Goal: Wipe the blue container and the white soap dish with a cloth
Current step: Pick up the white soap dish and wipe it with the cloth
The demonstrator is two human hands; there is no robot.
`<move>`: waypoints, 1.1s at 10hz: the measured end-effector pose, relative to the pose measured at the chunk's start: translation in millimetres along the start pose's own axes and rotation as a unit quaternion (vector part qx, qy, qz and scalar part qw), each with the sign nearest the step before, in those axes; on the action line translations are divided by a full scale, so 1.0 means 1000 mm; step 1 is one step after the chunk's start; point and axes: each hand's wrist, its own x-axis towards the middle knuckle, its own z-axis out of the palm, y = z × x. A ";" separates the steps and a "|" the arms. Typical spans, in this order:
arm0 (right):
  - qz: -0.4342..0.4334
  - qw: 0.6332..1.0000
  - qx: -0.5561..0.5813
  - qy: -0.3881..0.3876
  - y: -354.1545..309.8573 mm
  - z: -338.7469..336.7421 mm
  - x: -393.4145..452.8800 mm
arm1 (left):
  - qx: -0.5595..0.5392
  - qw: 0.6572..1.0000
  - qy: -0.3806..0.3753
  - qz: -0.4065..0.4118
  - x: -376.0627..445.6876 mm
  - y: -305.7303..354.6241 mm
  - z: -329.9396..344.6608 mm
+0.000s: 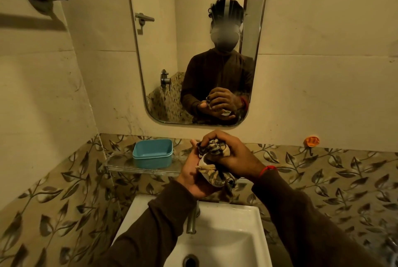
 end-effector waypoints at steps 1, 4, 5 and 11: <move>0.023 0.990 0.134 0.026 -0.002 0.001 -0.002 | 0.001 1.000 -0.010 -0.002 -0.003 -0.002 0.002; 0.028 0.937 0.271 0.216 -0.002 -0.001 -0.003 | 0.026 0.996 0.067 0.044 0.003 -0.003 -0.003; 0.031 0.894 0.352 0.276 -0.003 -0.003 0.002 | 0.065 0.994 0.067 0.063 0.004 -0.004 -0.008; 0.124 0.930 -0.332 -0.096 -0.009 0.020 -0.009 | 0.001 0.973 0.177 0.146 0.018 -0.009 -0.021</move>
